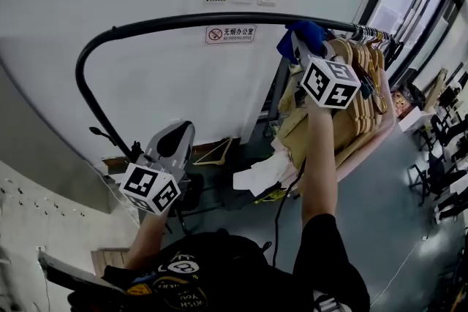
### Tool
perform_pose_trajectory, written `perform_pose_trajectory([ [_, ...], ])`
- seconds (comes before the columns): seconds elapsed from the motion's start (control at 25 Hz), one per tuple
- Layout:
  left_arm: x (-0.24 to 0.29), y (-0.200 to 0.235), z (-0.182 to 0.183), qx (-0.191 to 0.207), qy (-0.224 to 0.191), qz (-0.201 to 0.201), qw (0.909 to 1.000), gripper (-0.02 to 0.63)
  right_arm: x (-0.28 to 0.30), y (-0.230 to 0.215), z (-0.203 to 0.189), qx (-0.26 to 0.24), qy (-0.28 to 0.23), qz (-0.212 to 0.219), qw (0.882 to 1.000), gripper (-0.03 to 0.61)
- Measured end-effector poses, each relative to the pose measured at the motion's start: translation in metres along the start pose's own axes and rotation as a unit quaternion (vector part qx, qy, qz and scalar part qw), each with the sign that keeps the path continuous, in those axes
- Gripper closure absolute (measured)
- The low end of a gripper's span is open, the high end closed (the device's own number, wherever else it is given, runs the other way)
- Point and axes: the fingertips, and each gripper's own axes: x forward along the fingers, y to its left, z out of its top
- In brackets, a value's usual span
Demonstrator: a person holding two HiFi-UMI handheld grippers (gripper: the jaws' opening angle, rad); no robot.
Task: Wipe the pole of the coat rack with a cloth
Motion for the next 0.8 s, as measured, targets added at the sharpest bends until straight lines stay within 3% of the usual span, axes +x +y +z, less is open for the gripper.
perform_pose_trajectory([
  [0.32, -0.052, 0.032, 0.016, 0.007, -0.012, 0.054, 0.9984, 0.612, 0.023, 0.197, 0.015, -0.021, -0.034, 0.177, 0.983, 0.522],
  [0.44, -0.069, 0.036, 0.029, 0.023, -0.025, 0.071, 0.9969, 0.612, 0.032, 0.255, 0.018, -0.026, -0.049, 0.209, 0.976, 0.522],
  [0.6, -0.081, 0.042, 0.053, 0.054, -0.044, 0.091, 0.9934, 0.612, 0.043, 0.318, 0.021, 0.004, -0.053, 0.256, 0.965, 0.522],
  [0.8, -0.083, 0.046, 0.067, 0.064, -0.060, 0.087, 0.9923, 0.612, 0.053, 0.350, 0.017, -0.024, -0.059, 0.266, 0.962, 0.522],
])
